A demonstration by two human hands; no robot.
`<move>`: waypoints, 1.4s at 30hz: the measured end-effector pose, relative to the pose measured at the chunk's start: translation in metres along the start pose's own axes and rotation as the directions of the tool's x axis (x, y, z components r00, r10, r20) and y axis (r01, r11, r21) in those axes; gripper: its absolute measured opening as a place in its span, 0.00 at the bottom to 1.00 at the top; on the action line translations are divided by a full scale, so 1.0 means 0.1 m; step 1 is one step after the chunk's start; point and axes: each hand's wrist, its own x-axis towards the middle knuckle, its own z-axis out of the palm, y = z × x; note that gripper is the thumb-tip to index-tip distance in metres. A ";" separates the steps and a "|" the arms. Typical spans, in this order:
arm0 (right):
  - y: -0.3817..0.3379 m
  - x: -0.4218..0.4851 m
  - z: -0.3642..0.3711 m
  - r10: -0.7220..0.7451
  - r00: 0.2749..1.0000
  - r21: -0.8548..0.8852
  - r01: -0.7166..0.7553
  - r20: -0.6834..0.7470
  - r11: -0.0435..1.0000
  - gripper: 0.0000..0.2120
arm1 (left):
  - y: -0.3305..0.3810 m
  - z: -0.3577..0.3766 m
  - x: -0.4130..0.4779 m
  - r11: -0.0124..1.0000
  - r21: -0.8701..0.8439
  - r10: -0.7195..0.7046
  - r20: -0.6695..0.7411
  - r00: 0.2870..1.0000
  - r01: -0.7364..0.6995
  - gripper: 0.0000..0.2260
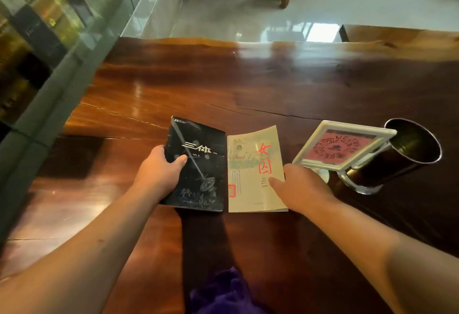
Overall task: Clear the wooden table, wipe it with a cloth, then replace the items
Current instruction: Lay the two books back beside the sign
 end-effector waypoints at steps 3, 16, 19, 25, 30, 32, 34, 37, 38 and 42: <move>0.03 -0.01 0.01 0.029 0.999 -0.045 -0.027 0.037 0.999 0.14 | 0.07 0.10 0.01 1.000 -0.002 0.007 0.034 0.999 -0.007 0.20; -0.30 -0.23 -0.12 -0.366 0.916 -0.215 0.329 -0.162 0.919 0.23 | 0.09 -0.10 -0.33 0.870 0.418 0.238 0.109 0.965 -0.262 0.35; -0.47 -0.29 -0.19 -0.482 0.862 -0.229 0.442 -0.160 0.867 0.33 | 0.21 -0.23 -0.49 0.717 0.518 0.461 0.148 0.875 -0.466 0.25; -0.76 -0.59 -0.22 -0.532 0.822 -0.258 0.478 -0.206 0.839 0.30 | 0.21 -0.46 -0.87 0.570 0.470 0.603 0.317 0.732 -0.674 0.13; -0.84 -0.87 -0.27 -0.545 0.798 -0.265 0.484 -0.257 0.834 0.28 | 0.07 -0.47 -1.17 0.532 0.419 0.622 0.395 0.676 -0.735 0.13; -0.83 -0.97 -0.31 -0.547 0.782 -0.252 0.488 -0.298 0.836 0.28 | 0.02 -0.42 -1.30 0.532 0.405 0.621 0.411 0.668 -0.744 0.13; -0.81 -1.06 -0.31 -0.551 0.771 -0.242 0.496 -0.319 0.834 0.27 | -0.05 -0.34 -1.47 0.531 0.417 0.603 0.426 0.675 -0.737 0.16; -0.75 -1.22 -0.27 -0.564 0.762 -0.236 0.512 -0.319 0.826 0.28 | -0.20 -0.22 -1.74 0.526 0.477 0.518 0.477 0.710 -0.704 0.21; -0.73 -1.29 -0.26 -0.571 0.757 -0.234 0.521 -0.318 0.821 0.28 | -0.25 -0.20 -1.82 0.540 0.507 0.464 0.486 0.740 -0.672 0.22; -0.55 -1.64 -0.17 -0.600 0.733 -0.225 0.556 -0.322 0.800 0.28 | -0.46 -0.14 -2.16 0.503 0.694 0.242 0.458 0.855 -0.515 0.33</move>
